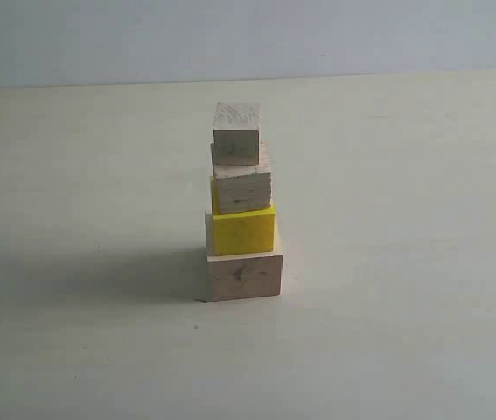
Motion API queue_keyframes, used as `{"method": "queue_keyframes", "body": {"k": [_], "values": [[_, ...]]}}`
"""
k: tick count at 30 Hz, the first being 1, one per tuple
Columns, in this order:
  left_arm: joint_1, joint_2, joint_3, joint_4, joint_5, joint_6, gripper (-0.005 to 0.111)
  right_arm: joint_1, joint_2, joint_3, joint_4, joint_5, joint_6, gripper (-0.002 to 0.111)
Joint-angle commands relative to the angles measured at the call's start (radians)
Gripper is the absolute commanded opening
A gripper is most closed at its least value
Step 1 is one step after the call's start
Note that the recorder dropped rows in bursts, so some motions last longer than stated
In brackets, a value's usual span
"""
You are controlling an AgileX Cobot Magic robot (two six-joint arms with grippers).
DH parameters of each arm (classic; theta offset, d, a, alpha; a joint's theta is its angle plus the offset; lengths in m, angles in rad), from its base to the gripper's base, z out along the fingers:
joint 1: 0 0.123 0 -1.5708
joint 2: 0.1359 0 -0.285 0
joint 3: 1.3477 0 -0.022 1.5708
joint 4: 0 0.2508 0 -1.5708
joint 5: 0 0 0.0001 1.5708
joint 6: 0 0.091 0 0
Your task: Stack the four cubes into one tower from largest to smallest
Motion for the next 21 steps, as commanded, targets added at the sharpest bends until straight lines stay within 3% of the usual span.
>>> {"method": "queue_keyframes", "body": {"k": [1, 21], "values": [[0.002, -0.005, 0.004, -0.002, -0.005, 0.001, 0.000, -0.005, -0.053, 0.053, 0.004, -0.020, -0.009, 0.000], [0.002, -0.005, 0.004, -0.002, -0.005, 0.001, 0.000, -0.005, -0.094, 0.180, -0.014, -0.049, -0.002, 0.000]]}}
